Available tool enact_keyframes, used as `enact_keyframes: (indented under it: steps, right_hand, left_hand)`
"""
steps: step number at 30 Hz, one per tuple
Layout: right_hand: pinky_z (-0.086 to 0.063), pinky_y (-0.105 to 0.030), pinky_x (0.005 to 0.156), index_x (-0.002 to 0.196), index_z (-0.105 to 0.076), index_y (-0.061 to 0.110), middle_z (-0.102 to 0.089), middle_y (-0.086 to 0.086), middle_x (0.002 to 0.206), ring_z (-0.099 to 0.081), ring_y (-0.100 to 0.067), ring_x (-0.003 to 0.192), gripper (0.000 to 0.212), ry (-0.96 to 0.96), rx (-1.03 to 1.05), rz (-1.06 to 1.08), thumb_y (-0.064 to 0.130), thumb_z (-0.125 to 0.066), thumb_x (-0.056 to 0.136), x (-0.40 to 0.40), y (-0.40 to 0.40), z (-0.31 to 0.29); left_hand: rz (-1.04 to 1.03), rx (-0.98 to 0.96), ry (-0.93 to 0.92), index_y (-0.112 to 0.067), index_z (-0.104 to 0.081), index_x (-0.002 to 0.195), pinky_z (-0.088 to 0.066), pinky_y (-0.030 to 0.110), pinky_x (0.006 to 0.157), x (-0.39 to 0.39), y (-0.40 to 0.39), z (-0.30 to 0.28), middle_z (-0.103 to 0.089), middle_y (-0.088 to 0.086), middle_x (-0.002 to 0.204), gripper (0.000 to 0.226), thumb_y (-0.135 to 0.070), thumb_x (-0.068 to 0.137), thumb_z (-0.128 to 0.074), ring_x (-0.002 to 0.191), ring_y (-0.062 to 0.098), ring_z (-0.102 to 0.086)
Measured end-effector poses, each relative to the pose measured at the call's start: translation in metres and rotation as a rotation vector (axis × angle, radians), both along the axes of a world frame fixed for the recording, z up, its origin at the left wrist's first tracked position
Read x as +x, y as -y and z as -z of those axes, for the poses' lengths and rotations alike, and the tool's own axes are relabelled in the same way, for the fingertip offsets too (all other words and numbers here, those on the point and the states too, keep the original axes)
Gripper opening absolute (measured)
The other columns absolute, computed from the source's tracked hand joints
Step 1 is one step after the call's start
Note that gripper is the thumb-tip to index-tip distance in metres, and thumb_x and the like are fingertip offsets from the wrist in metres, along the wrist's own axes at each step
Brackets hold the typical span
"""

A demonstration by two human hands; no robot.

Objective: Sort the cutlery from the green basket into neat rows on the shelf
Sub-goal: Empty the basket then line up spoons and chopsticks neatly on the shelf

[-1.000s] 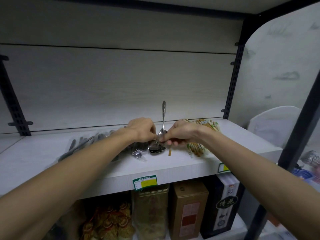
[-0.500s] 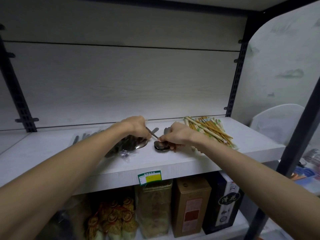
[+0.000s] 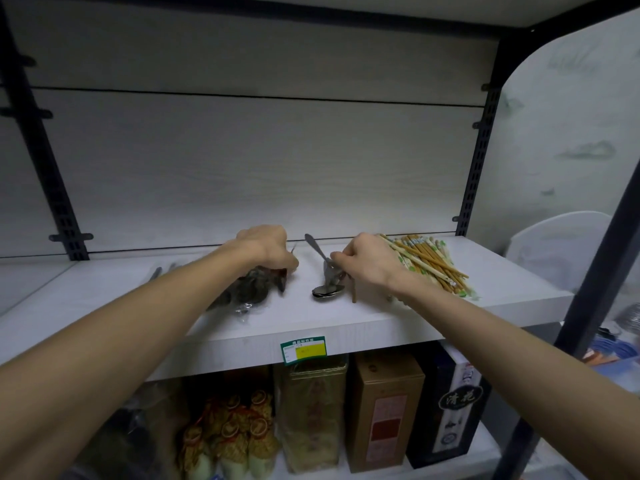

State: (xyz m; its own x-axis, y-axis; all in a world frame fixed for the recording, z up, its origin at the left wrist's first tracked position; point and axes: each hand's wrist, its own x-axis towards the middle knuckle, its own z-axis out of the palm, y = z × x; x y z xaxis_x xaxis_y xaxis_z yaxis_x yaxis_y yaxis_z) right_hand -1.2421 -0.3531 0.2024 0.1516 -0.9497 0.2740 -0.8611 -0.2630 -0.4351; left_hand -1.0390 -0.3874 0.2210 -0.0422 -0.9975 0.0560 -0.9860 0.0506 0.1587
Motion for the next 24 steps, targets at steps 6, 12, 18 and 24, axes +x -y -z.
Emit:
enact_keyframes:
  steps: [6, 12, 18, 24]
  right_hand:
    - [-0.042, -0.03, 0.057, 0.061, -0.067, 0.002, -0.065, -0.013, 0.06, -0.05, -0.02, 0.056, 0.047, 0.04, 0.083, 0.008, 0.037, -0.061, 0.092, 0.001, 0.002, 0.008]
    - [-0.039, -0.029, 0.054, 0.062, -0.064, 0.013, -0.06, -0.003, 0.063, -0.055, -0.024, 0.063, 0.039, -0.136, 0.052, 0.03, 0.041, -0.063, 0.09, 0.01, -0.002, 0.005]
    - [-0.041, -0.028, 0.054, 0.054, -0.061, 0.013, -0.05, 0.002, 0.048, -0.047, -0.019, 0.049, 0.045, -0.048, 0.029, 0.044, 0.035, -0.058, 0.093, -0.006, 0.001, 0.007]
    - [-0.058, -0.036, 0.075, 0.06, -0.074, 0.015, -0.072, 0.002, 0.062, -0.07, -0.018, 0.067, 0.054, 0.113, -0.002, 0.036, 0.045, -0.05, 0.098, -0.017, 0.012, 0.012]
  left_hand:
    - [0.016, 0.056, -0.341, -0.008, -0.078, 0.08, -0.039, 0.022, 0.053, -0.009, 0.0, -0.006, -0.071, -0.001, 0.065, 0.028, -0.031, 0.09, -0.068, 0.055, 0.016, -0.055]
    - [0.053, 0.17, -0.57, -0.003, -0.076, 0.094, -0.03, 0.02, 0.042, -0.02, 0.0, -0.007, -0.073, 0.008, 0.083, 0.026, -0.025, 0.097, -0.063, 0.067, 0.02, -0.053]
    - [0.069, 0.263, -0.598, -0.006, -0.074, 0.091, -0.032, 0.021, 0.043, -0.033, -0.006, 0.006, -0.063, 0.004, 0.058, 0.023, -0.027, 0.097, -0.065, 0.05, 0.017, -0.047]
    - [0.087, 0.24, -0.463, -0.01, -0.07, 0.07, -0.036, 0.022, 0.044, -0.041, -0.011, 0.014, -0.071, 0.002, 0.057, 0.033, -0.022, 0.099, -0.061, 0.044, 0.011, -0.053]
